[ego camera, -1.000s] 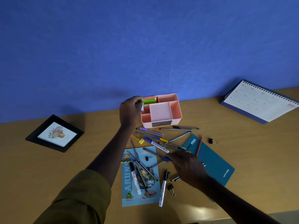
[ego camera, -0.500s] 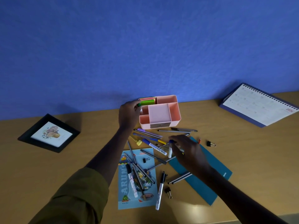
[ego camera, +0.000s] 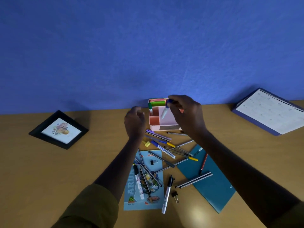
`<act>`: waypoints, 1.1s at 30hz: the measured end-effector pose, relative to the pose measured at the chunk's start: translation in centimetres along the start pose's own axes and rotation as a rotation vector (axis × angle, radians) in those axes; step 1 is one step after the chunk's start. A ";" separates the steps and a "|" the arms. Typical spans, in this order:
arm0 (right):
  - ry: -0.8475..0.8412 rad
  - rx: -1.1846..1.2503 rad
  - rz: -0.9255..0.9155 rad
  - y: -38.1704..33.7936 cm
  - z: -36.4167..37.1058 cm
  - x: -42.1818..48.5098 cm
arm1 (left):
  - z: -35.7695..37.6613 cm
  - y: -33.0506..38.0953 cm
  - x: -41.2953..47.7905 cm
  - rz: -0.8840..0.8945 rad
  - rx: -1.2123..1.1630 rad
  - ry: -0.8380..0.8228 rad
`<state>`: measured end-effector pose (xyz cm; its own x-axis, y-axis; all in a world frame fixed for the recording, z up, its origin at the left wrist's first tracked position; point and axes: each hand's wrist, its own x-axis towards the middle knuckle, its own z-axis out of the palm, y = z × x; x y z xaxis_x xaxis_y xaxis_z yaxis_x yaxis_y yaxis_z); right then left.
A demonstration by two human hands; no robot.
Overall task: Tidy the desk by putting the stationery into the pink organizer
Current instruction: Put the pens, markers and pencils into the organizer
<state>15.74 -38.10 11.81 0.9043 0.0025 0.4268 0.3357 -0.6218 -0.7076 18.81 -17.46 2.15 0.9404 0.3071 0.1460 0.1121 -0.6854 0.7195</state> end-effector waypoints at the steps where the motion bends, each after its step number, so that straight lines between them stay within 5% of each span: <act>1: 0.006 -0.005 -0.009 0.1 0.8 0.8 | 0.0 -0.3 -1.1 -0.051 0.003 0.007; 12: -0.191 -0.204 0.018 4.2 8.2 3.7 | 1.8 0.2 -11.4 -0.496 -0.033 -0.141; 25: -0.304 -0.268 0.061 5.4 10.7 3.8 | 3.2 -0.2 -12.2 -0.620 0.115 -0.373; 33: -0.248 -0.241 0.078 5.2 9.0 2.7 | 3.6 0.4 -11.8 -0.642 0.150 -0.348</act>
<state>22.31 -34.29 4.19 0.9712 0.1191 0.2063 0.2179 -0.7946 -0.5667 8.95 -23.76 -1.72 0.7198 0.4679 -0.5129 0.6928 -0.5322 0.4867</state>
